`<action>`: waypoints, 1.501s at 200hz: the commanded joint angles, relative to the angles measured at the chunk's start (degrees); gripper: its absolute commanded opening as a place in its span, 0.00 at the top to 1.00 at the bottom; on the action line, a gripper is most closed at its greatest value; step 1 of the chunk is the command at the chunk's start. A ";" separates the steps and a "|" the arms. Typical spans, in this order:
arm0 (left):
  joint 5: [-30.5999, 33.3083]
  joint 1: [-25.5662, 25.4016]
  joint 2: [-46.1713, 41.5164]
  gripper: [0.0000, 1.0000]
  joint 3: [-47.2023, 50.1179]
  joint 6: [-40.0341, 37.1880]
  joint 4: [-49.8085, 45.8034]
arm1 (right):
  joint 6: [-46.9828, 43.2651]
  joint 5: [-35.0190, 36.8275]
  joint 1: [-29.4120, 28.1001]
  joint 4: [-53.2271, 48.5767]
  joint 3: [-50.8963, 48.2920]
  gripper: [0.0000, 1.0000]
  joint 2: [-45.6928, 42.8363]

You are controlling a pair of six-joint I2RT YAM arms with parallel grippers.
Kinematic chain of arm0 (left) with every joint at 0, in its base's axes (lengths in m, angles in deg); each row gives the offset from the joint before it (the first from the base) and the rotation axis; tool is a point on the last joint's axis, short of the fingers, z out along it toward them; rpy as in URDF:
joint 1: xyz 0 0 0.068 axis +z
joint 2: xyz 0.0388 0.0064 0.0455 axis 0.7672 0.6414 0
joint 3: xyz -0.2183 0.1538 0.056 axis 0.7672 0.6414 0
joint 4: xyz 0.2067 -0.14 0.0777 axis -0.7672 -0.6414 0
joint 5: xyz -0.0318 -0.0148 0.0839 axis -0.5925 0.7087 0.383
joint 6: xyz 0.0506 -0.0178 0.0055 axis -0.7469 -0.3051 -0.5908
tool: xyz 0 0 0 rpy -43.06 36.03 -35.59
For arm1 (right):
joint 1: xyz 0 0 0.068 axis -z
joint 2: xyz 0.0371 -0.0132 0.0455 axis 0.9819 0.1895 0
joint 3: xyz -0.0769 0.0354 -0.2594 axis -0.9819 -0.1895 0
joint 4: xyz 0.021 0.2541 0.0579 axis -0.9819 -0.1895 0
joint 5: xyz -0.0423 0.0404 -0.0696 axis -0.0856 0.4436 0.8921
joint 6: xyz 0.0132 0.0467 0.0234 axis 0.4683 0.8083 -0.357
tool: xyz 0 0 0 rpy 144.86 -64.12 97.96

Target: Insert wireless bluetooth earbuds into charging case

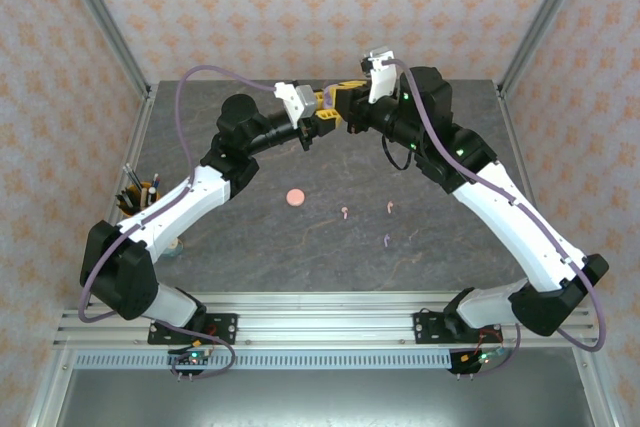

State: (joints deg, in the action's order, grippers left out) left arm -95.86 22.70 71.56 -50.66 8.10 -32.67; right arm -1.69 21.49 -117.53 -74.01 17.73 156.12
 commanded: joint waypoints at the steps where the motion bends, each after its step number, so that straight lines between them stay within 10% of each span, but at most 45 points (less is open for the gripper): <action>1: -1.56 -0.68 -0.40 1.00 -1.68 0.62 1.21 | 0.41 0.32 0.40 1.44 0.75 0.87 0.91; 300: -0.12 -1.37 -1.54 1.00 -3.15 3.18 3.73 | 1.91 1.02 1.01 2.44 -4.91 0.88 -0.99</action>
State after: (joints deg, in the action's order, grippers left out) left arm -94.84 21.96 71.54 -51.03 10.81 -33.68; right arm -0.91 21.73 -116.90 -70.91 13.73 155.25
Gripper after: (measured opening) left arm 0.233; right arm 0.125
